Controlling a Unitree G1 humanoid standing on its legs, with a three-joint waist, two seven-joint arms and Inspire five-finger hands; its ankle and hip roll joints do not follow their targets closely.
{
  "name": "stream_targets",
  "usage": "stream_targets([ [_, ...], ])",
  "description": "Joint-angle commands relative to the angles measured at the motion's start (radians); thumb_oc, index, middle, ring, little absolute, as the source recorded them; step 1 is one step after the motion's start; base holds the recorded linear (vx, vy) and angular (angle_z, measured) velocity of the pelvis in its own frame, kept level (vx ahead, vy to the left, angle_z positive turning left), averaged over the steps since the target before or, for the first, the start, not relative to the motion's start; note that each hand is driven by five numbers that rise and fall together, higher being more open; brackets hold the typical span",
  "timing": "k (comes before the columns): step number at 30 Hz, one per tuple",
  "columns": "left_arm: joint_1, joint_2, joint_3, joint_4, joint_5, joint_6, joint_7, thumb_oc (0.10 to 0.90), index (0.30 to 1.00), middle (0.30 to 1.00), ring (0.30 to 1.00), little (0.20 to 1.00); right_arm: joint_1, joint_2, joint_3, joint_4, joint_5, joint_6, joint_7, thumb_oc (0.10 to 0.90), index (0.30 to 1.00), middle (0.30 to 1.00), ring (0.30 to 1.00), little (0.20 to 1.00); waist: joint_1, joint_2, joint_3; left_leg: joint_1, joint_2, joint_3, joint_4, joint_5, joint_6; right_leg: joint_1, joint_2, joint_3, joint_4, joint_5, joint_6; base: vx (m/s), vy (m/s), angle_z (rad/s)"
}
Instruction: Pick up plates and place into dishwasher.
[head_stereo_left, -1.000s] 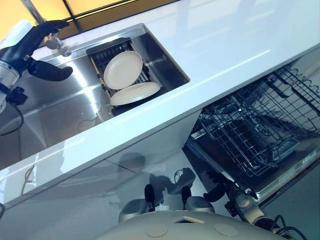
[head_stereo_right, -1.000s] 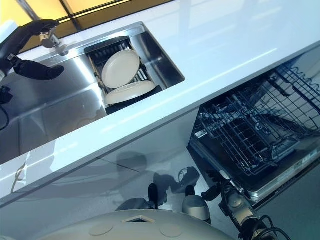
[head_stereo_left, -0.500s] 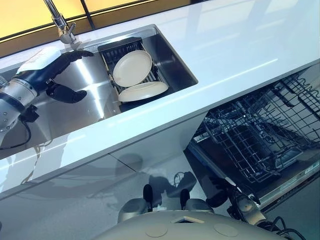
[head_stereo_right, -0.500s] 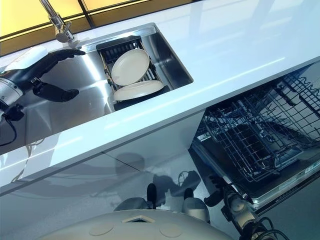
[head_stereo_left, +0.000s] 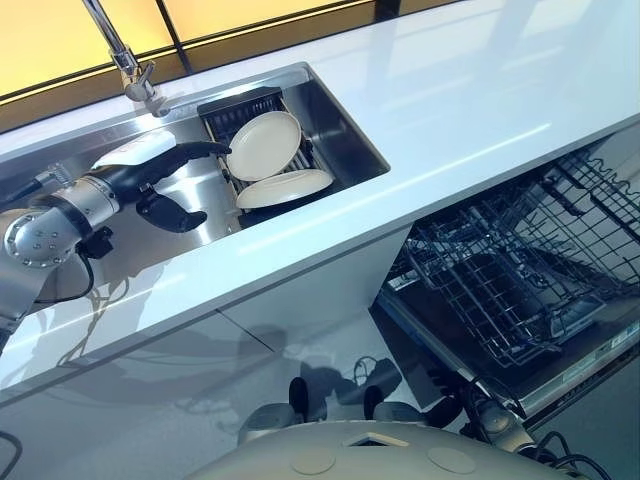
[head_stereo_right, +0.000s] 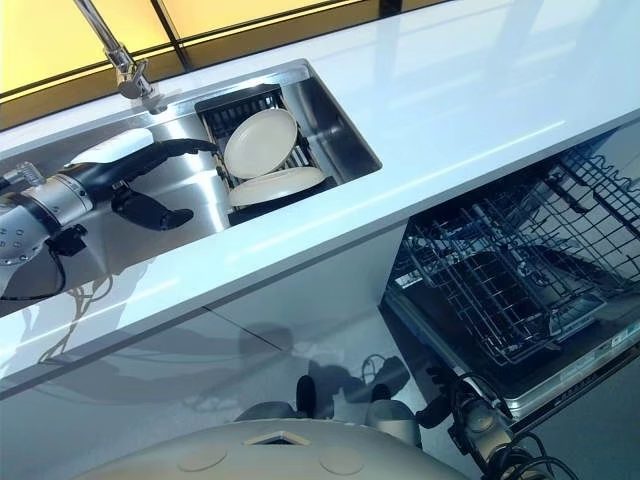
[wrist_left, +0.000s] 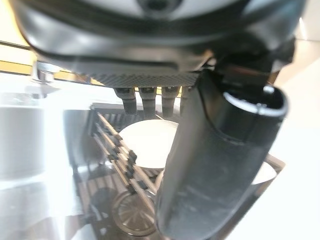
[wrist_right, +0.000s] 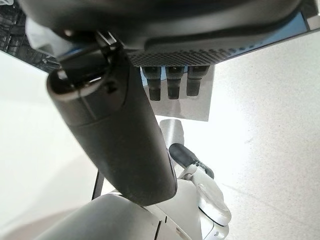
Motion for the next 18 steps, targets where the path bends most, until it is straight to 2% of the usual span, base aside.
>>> stream_targets([
  [1,-0.199,-0.012,0.071,-0.014,-0.058,0.006,0.025,0.800,0.900,0.900,0.900,0.900,-0.033,-0.032,-0.009,-0.022,-0.020,-0.019,-0.003,0.800,0.900,0.900,0.900,0.900,-0.009,0.021,-0.005,0.035,-0.015,0.050,0.007,-0.112,0.018,-0.059,0.034,-0.004,0.063,-0.020,0.028,0.00,0.000,0.00],
  [18,-0.255,-0.065,-0.019,-0.037,-0.065,0.025,-0.034,0.800,0.900,0.900,0.900,0.900,-0.040,-0.021,0.000,-0.023,-0.029,-0.032,-0.019,0.800,0.900,0.900,0.900,0.900,-0.022,0.027,-0.005,0.035,-0.015,0.055,0.007,-0.112,0.017,-0.057,0.037,0.005,0.057,-0.017,0.028,0.00,0.000,0.00],
])
